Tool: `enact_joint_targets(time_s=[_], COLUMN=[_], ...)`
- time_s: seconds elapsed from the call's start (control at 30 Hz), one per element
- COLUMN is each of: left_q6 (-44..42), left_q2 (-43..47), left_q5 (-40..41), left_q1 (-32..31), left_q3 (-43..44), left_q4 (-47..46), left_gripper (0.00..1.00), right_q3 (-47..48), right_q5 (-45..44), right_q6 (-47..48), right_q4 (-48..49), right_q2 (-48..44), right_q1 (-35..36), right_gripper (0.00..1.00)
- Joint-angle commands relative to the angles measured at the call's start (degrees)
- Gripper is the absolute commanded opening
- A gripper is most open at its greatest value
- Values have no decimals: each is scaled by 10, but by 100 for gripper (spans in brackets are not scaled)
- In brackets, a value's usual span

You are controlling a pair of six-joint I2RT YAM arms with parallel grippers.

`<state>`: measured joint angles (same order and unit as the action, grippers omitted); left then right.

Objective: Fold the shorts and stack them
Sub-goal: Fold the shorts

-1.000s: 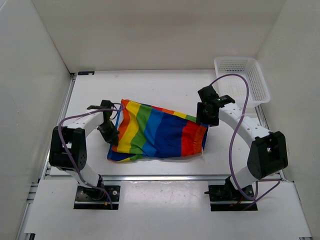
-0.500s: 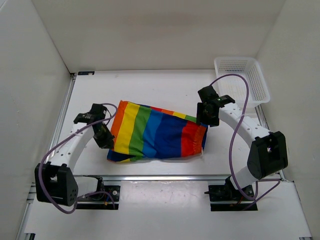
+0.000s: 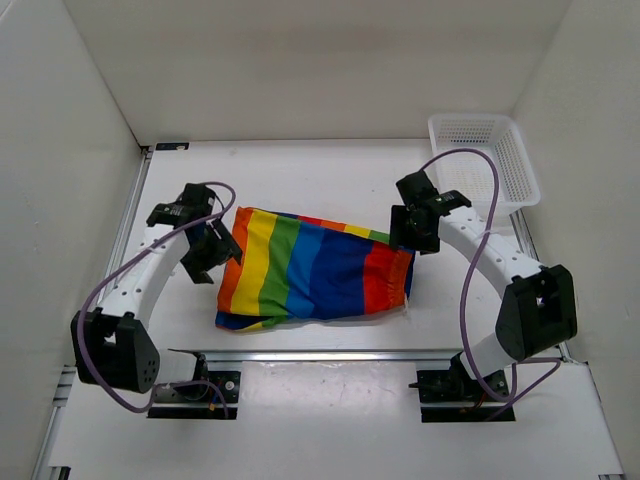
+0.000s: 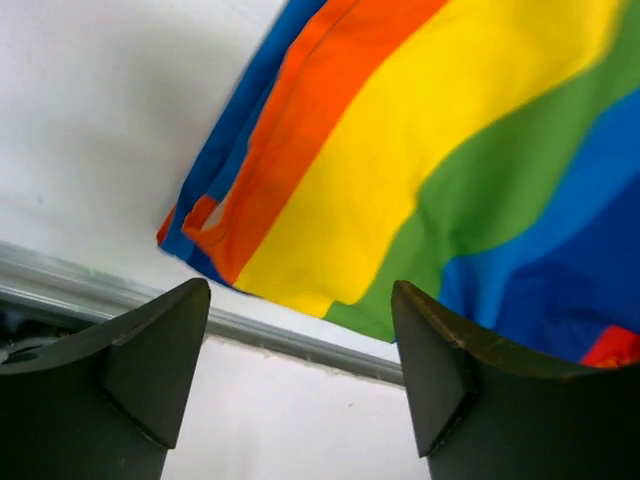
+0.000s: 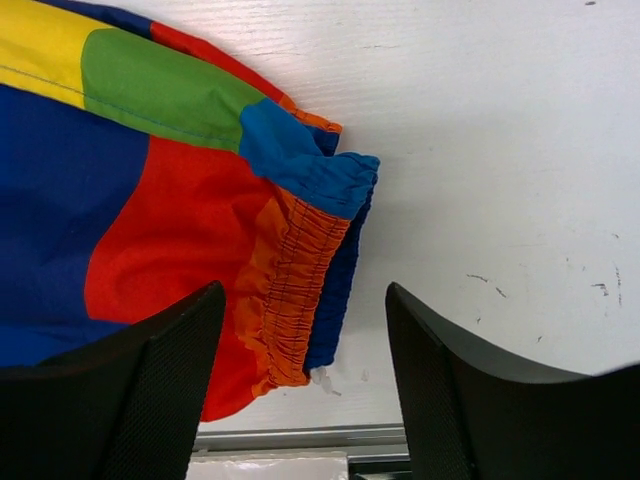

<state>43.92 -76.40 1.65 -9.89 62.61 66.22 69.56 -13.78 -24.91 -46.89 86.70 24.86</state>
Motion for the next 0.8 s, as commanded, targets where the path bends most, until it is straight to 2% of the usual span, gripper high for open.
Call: enact_joint_targets(time_s=[0.0,0.07,0.1,0.23,0.3,0.33,0.4,0.47,0.57,0.6,0.7,0.73,0.77], left_q6=[-13,-13,-13,-19,-19,-19,-19,-19,-8,-8,-8,-2,-2], left_q2=[13,-10,-20,-87,-112,-134,-153,-175,-208,-216,-234,-241,-241], left_q5=[12,-2,-2,11,11,11,5,-4,-10,-10,-10,-10,-10], left_q1=[-2,-7,-7,-7,-7,-7,-7,-7,-7,-7,-7,-2,-2], left_q3=[39,46,46,46,46,46,39,24,8,0,-14,-14,-20], left_q4=[-8,-31,-47,-83,-93,-100,-110,-129,-135,-141,-141,-141,-141], left_gripper=[83,75,67,61,71,84,90,89,78,69,59,52,52], right_q3=[18,-6,-17,-93,-135,-149,-185,-214,-245,-266,-292,-287,-278], right_q5=[39,88,102,194,253,276,325,359,393,408,445,445,411], right_q6=[-4,-15,-20,-32,-25,-25,-19,-19,-39,-45,-64,-64,-53], right_q4=[-13,-13,-13,16,31,37,55,60,84,105,132,132,132], right_q2=[-19,-24,-39,-89,-101,-108,-108,-102,-102,-102,-97,-97,-97], right_q1=[-3,-25,-34,-106,-137,-145,-157,-162,-187,-197,-236,-236,-236], right_gripper=[71,76,77,78,78,81,82,82,82,82,81,78,72])
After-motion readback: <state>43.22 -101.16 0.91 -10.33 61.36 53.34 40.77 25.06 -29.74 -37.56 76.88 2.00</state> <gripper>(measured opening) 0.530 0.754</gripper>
